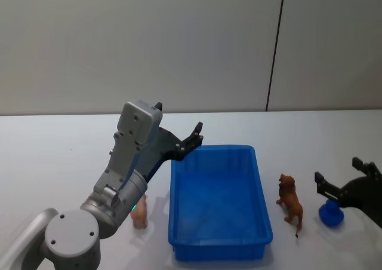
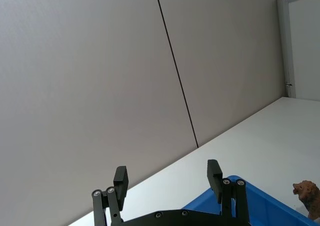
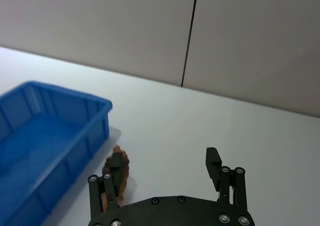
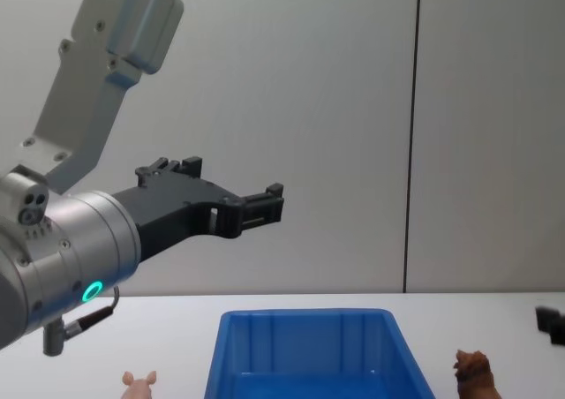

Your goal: Pick up the two dolls from the table and place them into the box.

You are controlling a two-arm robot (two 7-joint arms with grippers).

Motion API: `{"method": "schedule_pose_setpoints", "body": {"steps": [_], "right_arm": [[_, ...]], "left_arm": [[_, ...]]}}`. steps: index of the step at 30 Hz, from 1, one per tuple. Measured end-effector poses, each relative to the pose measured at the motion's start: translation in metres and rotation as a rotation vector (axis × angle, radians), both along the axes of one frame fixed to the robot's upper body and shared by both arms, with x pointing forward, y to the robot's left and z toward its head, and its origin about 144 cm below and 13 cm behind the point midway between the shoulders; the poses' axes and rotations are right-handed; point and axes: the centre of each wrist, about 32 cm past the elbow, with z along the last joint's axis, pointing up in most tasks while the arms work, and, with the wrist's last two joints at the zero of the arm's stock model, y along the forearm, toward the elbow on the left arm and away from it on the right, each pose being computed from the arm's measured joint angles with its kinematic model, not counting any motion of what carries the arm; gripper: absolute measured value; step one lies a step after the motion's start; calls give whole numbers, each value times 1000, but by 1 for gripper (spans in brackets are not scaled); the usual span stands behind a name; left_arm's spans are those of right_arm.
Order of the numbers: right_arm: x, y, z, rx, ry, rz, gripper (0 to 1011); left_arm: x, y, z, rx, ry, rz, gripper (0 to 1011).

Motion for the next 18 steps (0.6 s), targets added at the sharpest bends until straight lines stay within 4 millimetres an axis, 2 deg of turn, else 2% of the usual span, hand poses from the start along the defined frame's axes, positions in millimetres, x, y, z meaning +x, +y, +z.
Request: {"method": "schedule_pose_setpoints", "body": {"steps": [18], "right_arm": [[11,-18,-25,-73,166,23,1001]], "left_arm": [[0,0,0,0,0,0,1001]]}}
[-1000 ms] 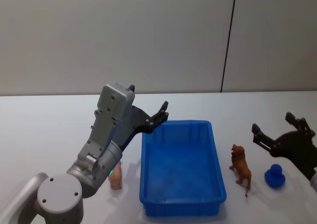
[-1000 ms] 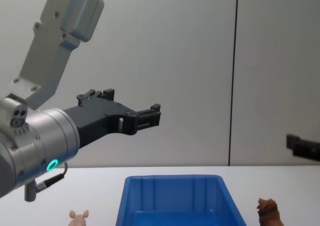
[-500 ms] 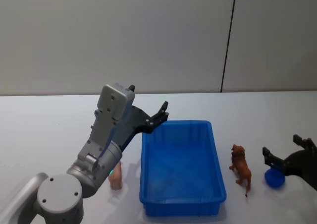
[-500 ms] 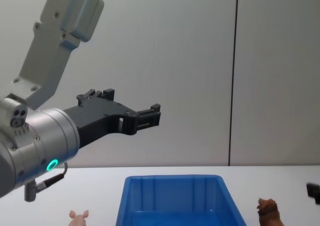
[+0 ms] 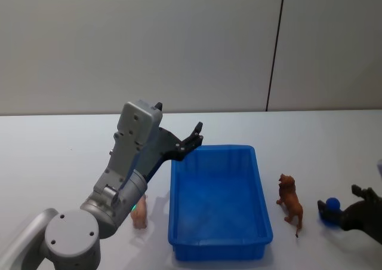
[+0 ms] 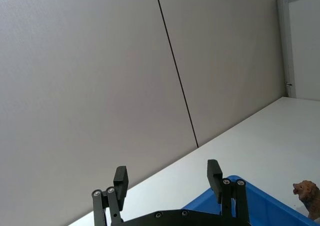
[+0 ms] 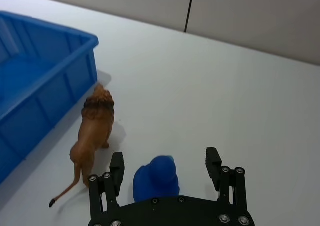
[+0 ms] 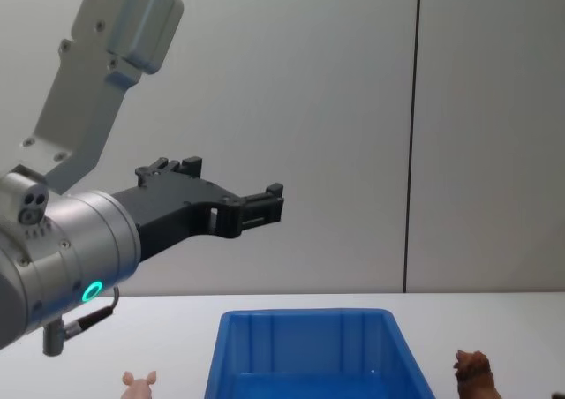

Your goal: Pick up the two dolls from the table and place them into the box.

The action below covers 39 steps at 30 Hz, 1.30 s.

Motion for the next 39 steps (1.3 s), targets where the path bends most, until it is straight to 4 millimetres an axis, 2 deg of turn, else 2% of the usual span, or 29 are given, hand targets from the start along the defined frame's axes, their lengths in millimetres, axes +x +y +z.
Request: {"method": "schedule_pose_setpoints", "body": {"steps": [12,19,25,26,30,39], "right_arm": [[5,-2,-14,-7,84,16,1001],[7,-2,-19,-2,112,19,865],[9,-2,-21,5,121,18,686],[9,-2,-21,7,123,17,624],[10,-2,-22,12,124,15,534],[12,-1,-19,34,77,18,460]], "left_arm": [[0,0,0,0,0,0,1001],[0,0,0,0,0,0,1001],[0,0,0,0,0,0,1001],[0,0,0,0,0,0,1001],[0,0,0,0,0,0,1001],[0,0,0,0,0,0,1001]]}}
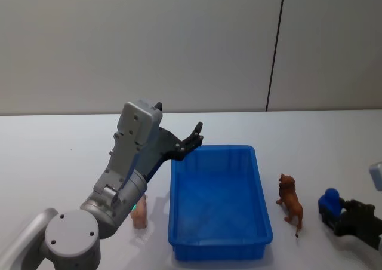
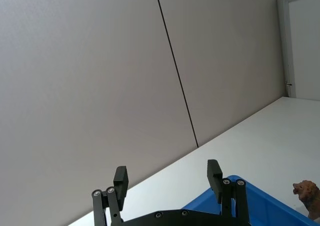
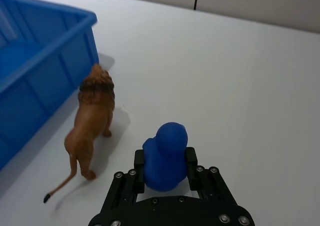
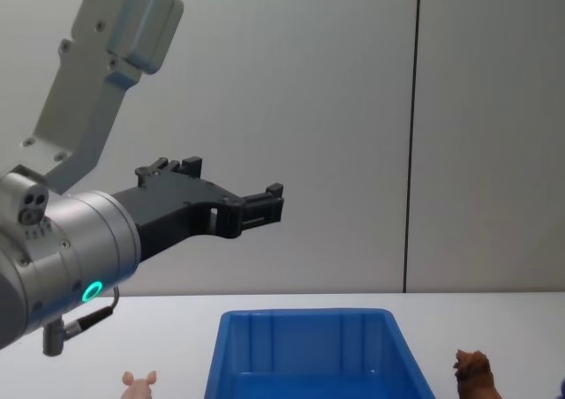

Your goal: Pick up the two dolls from the table and place them into the box.

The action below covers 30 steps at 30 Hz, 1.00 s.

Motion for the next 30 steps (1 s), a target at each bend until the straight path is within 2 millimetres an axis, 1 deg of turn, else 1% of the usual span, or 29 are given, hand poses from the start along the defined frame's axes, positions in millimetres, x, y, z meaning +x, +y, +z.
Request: {"method": "schedule_pose_setpoints", "body": {"steps": [9,16,21,25,29,30], "right_arm": [[2,5,13,29,-92,26,409],[5,13,29,61,-172,91,360],[7,24,40,86,-214,156,329],[8,31,44,95,-228,195,306],[8,43,50,108,-243,257,280],[8,49,51,112,-245,283,271]], "left_arm": [[0,0,0,0,0,0,1001],[0,0,0,0,0,0,1001],[0,0,0,0,0,0,1001],[0,0,0,0,0,0,1001],[0,0,0,0,0,0,1001],[0,0,0,0,0,0,1001]]}}
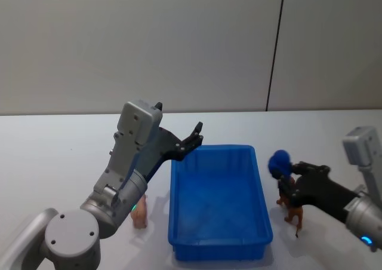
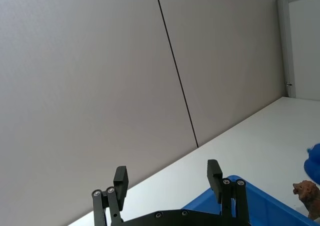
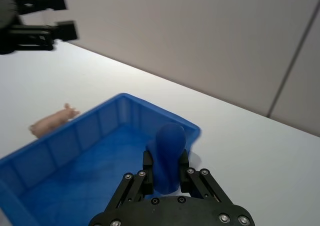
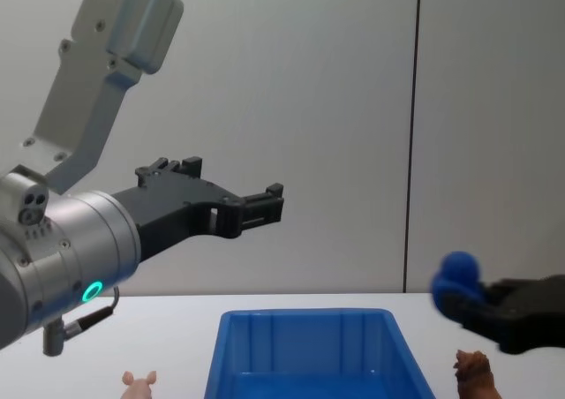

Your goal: Pick up the two dolls from the table and place them into the box.

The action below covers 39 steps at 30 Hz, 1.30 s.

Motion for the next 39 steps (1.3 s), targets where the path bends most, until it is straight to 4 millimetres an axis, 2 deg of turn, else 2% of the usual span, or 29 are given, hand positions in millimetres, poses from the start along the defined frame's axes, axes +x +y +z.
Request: {"method": "schedule_pose_setpoints", "body": {"steps": [11,14,20,26,27,30,34,37,39], "right_arm": [[0,31,-1,-10,26,110,211],[0,40,-4,-18,43,135,297],[1,50,-8,-29,64,151,531],[3,55,-10,-32,71,152,695],[3,55,-10,-32,71,149,753],[3,55,-10,-32,71,142,808],[3,53,-10,-27,67,120,945],[2,49,-10,-23,64,95,1001],[1,45,-11,-19,62,74,1001]], "left_arm": [[0,0,0,0,0,0,1001],[0,0,0,0,0,0,1001],[0,0,0,0,0,0,1001],[0,0,0,0,0,0,1001],[0,0,0,0,0,0,1001],[0,0,0,0,0,0,1001],[0,0,0,0,0,0,1001],[0,0,0,0,0,0,1001],[0,0,0,0,0,0,1001]]}}
